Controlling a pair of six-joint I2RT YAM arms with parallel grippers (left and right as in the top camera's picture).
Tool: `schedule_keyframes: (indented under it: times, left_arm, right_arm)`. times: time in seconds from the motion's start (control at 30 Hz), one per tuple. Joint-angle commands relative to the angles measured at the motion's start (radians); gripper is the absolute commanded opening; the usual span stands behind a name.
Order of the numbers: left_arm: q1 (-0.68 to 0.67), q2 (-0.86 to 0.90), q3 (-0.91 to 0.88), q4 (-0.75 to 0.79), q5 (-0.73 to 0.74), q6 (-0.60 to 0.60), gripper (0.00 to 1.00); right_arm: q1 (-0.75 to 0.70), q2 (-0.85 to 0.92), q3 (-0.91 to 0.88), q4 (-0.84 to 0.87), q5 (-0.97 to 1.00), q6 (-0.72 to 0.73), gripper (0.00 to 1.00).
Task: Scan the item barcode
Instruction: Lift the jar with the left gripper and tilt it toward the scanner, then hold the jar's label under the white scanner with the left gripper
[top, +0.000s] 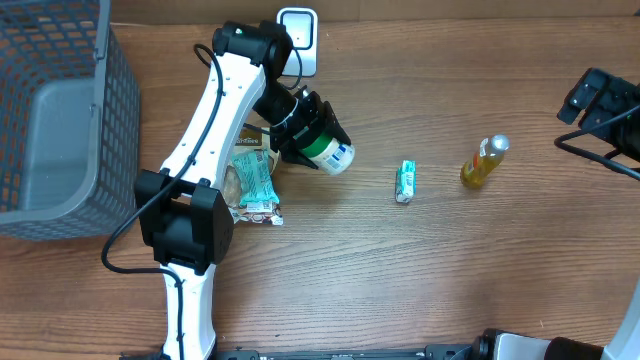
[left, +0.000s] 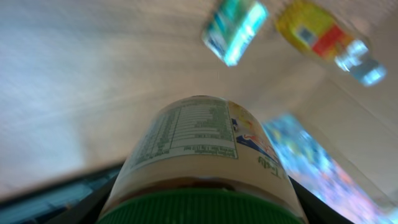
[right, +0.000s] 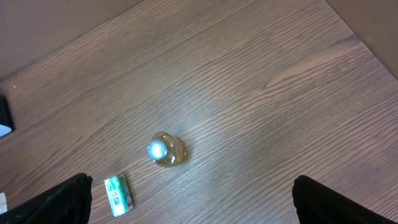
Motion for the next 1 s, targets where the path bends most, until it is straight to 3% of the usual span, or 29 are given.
schedule_keyframes:
  times: [0.0, 0.13, 0.33, 0.6, 0.7, 0.97]
  left_arm:
    - [-0.012, -0.005, 0.024, 0.054, -0.242, -0.013, 0.04]
    - [-0.011, -0.005, 0.024, 0.166, -0.375, 0.021, 0.04]
    - [0.034, -0.006, 0.09, 0.267, -0.149, 0.11, 0.04]
    - [0.074, -0.005, 0.362, 0.269, -0.15, 0.111, 0.06]
    - [0.069, -0.006, 0.402, 0.353, -0.229, 0.111, 0.07]
    - [0.006, 0.025, 0.399, 0.555, -0.76, 0.111, 0.08]
  right_arm:
    - [-0.002, 0.0, 0.002, 0.002, 0.002, -0.005, 1.0]
    - [-0.002, 0.0, 0.002, 0.002, 0.002, -0.005, 1.0]
    - [-0.002, 0.0, 0.002, 0.002, 0.002, -0.005, 1.0]
    - [-0.002, 0.0, 0.002, 0.002, 0.002, -0.005, 1.0]
    - [-0.002, 0.0, 0.002, 0.002, 0.002, -0.005, 1.0]
    - [-0.002, 0.0, 0.002, 0.002, 0.002, -0.005, 1.0]
